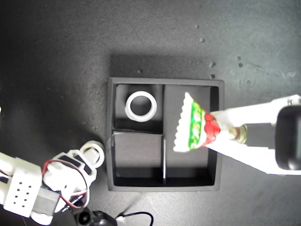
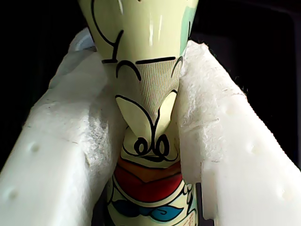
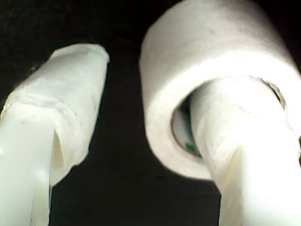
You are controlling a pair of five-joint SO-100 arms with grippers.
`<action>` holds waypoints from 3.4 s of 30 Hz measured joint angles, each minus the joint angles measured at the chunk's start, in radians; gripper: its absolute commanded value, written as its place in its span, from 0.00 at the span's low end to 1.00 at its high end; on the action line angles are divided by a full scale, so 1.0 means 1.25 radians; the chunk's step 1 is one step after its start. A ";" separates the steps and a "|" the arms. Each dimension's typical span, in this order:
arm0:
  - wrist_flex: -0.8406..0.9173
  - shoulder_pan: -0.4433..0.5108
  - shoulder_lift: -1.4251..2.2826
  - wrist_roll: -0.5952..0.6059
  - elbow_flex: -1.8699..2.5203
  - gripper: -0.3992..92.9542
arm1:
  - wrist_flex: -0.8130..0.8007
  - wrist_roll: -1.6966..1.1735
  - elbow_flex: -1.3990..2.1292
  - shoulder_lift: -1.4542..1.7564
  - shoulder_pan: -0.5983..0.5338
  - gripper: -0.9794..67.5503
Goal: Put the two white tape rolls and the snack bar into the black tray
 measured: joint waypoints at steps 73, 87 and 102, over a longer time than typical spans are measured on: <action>0.535 -0.108 -0.461 0.135 -1.076 0.11 | 0.551 -1.117 -0.711 -0.229 -0.142 0.01; 0.535 -0.125 -0.245 0.102 -0.886 0.02 | 0.858 -0.571 -1.017 -0.216 0.120 0.01; 0.330 -0.250 0.769 0.025 0.196 0.01 | 0.868 -0.368 -0.582 0.220 0.168 0.00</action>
